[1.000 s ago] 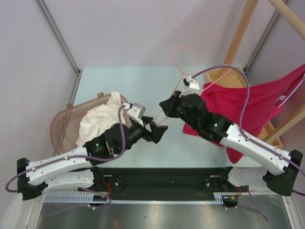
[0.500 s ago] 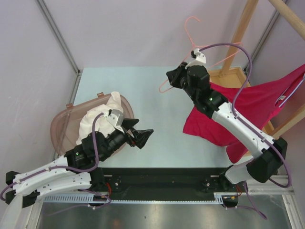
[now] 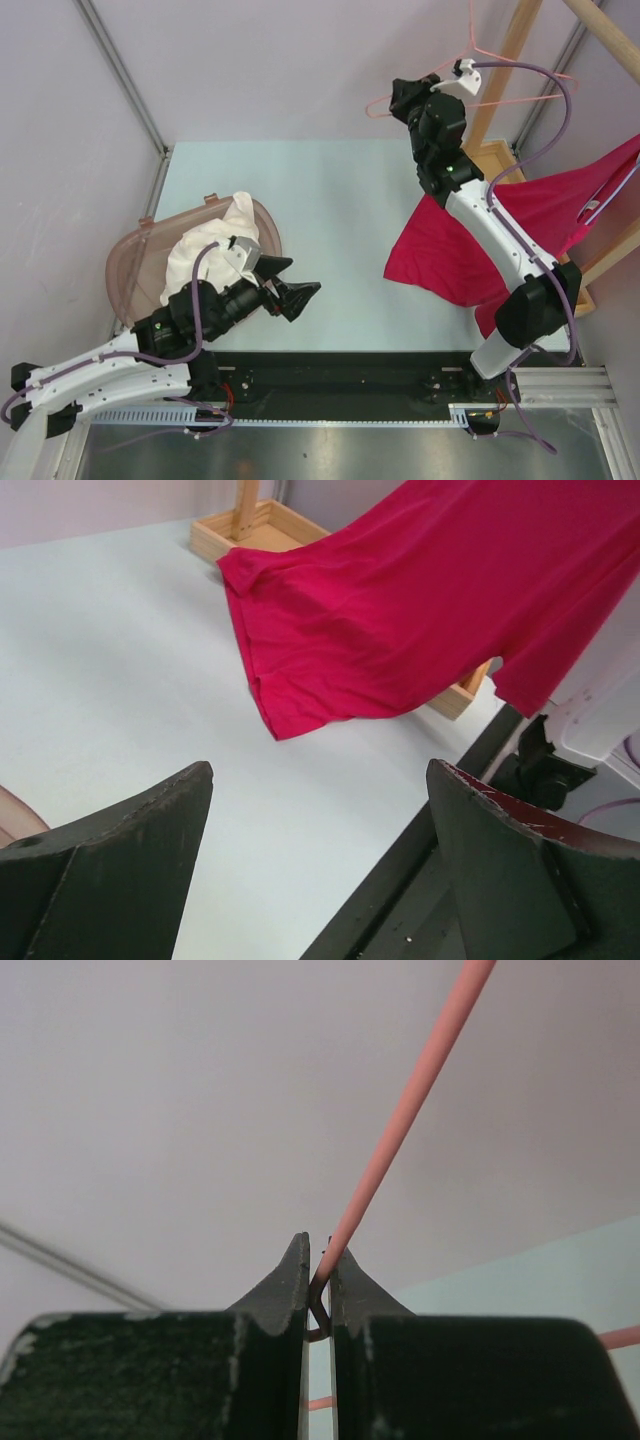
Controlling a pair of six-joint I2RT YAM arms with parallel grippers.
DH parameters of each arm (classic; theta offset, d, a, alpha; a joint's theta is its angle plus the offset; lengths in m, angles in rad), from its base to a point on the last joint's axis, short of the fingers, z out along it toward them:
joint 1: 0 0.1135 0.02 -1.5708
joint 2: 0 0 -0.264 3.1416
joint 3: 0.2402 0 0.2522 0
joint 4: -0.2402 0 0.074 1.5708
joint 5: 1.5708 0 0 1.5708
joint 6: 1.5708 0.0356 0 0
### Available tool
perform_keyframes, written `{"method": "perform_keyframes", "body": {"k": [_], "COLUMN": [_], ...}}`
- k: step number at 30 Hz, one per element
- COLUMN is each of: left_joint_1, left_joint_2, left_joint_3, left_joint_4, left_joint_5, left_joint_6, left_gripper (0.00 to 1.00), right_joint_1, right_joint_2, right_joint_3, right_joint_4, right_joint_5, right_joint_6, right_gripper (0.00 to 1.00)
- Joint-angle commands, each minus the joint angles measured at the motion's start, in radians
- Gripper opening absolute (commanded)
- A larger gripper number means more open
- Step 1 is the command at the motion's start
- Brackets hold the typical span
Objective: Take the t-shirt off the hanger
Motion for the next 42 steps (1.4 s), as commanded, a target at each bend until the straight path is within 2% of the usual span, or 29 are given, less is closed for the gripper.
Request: {"method": "perform_keyframes", "body": {"k": [1,17,29,37,39,40,42], "left_joint_1": [-0.001,0.0,0.0,0.0,0.0,0.0,-0.001], "left_joint_2": [0.003,0.178,0.204,0.216,0.218,0.216,0.207], "left_joint_3": [0.067,0.199,0.231,0.236,0.237,0.237,0.236], "left_joint_4": [0.01,-0.01,-0.009,0.002,-0.001,-0.001,-0.002], "left_joint_5": [0.082,0.074,0.031,0.039,0.044,0.044,0.045], "left_joint_6": [0.007,0.073,0.12,0.117,0.111,0.108,0.098], "left_gripper": [0.93,0.93,0.94,0.95,0.95,0.94,0.94], "right_joint_1": [-0.061,-0.271,-0.356,-0.373,-0.37,-0.371,-0.367], "right_joint_2": [0.05,0.201,0.264,0.333,0.337,0.334,0.328], "right_joint_3": [0.094,0.243,0.32,0.42,0.435,0.433,0.426], "right_joint_4": [0.155,0.149,0.109,-0.009,-0.051,-0.061,-0.12], "right_joint_5": [0.061,-0.003,-0.12,-0.197,-0.209,-0.209,-0.2], "right_joint_6": [0.019,0.322,0.448,0.566,0.585,0.589,0.614], "right_gripper": [0.0,0.0,0.0,0.0,0.04,0.15,0.19]}}
